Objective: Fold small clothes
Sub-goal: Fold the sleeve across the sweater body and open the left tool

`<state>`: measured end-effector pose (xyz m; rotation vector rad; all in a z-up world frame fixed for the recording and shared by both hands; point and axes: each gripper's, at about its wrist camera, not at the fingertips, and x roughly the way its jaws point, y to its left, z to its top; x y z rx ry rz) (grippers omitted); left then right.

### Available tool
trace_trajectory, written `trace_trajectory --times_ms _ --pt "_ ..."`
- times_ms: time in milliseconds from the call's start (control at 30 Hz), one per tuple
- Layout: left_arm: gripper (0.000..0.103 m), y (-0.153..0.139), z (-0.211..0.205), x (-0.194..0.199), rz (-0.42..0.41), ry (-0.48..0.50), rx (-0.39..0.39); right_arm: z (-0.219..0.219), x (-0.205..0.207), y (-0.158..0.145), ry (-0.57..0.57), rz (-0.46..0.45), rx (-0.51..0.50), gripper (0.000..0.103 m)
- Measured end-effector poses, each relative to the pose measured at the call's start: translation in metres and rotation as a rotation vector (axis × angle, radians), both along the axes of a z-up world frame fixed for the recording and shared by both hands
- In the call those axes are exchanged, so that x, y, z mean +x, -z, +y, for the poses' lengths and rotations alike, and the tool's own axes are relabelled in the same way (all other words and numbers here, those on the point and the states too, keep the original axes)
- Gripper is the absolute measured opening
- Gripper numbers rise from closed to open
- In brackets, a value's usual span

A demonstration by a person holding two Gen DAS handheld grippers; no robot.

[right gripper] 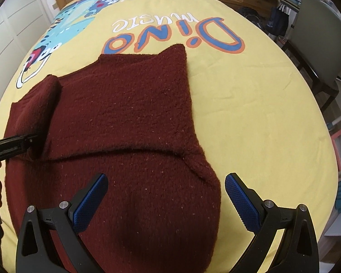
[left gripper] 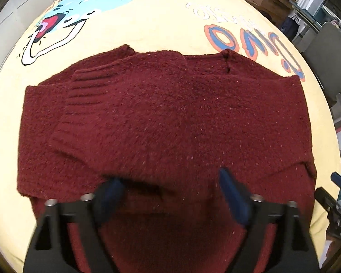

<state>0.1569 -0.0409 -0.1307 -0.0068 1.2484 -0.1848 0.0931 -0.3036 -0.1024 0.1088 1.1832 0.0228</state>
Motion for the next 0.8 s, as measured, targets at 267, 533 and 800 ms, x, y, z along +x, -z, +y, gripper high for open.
trace_trajectory --times_ms 267,533,800 --pt "0.102 -0.021 0.036 -0.029 -0.062 0.002 0.005 0.005 -0.008 -0.002 -0.007 -0.004 0.006 0.103" --pt "0.102 -0.012 0.117 -0.047 -0.031 -0.074 0.066 0.020 -0.010 0.001 -0.038 0.001 0.006 0.103" --pt "0.101 0.015 0.176 -0.040 -0.010 -0.187 0.081 0.049 -0.006 0.010 -0.096 0.024 -0.014 0.103"
